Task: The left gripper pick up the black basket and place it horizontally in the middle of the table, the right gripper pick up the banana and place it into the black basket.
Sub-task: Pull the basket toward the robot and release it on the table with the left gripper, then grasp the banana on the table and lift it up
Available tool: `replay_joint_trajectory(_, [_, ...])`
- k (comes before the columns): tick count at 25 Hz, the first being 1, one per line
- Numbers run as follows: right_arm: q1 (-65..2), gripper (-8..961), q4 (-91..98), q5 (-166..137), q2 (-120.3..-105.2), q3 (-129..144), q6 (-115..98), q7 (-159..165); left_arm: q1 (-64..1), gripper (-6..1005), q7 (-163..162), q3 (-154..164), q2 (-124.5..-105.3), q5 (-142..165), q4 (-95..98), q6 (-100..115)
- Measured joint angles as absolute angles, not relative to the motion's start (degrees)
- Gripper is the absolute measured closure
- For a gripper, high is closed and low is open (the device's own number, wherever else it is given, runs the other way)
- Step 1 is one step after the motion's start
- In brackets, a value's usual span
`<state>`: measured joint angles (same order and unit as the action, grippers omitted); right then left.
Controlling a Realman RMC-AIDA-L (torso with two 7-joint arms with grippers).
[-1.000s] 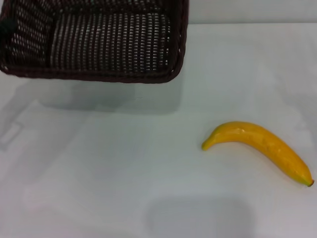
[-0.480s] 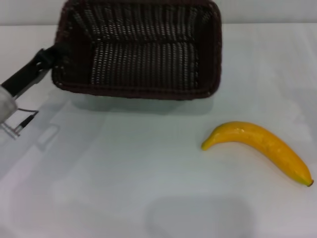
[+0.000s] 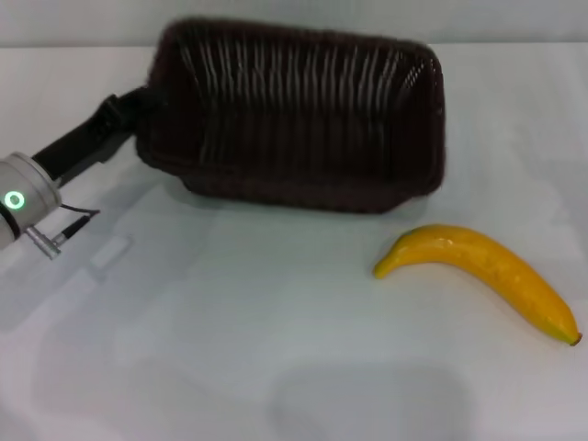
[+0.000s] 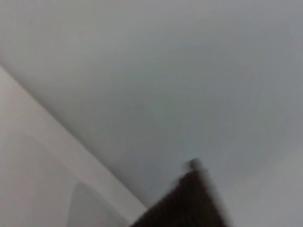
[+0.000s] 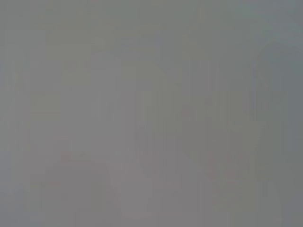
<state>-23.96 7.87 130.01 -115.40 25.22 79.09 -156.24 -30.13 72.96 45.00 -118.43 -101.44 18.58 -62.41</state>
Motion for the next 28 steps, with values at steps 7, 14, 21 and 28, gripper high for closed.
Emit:
replay_joint_trajectory(7, [-24.6,147,8.69,130.04,-115.34,25.22,78.71,-156.33,-29.14,648,70.83,46.46,-118.91,-101.87,18.33,-64.58])
replay_joint_trajectory(14, [-24.57,181,8.94,130.12,-115.48,25.25,78.25,-155.71,-23.84,382,72.71,46.07,-118.71,-106.58,22.14,-65.75])
replay_joint_trajectory(21, [-21.82,215,15.35,125.05,-113.63,31.85,74.96,-128.44,-18.42,119,90.6,45.02,-118.6,-115.22,26.68,-66.8])
replay_joint_trajectory(28, [-18.04,244,35.91,105.88,-110.47,40.68,74.95,-96.76,-18.68,121,114.15,39.18,-119.16,-123.48,18.2,-68.12])
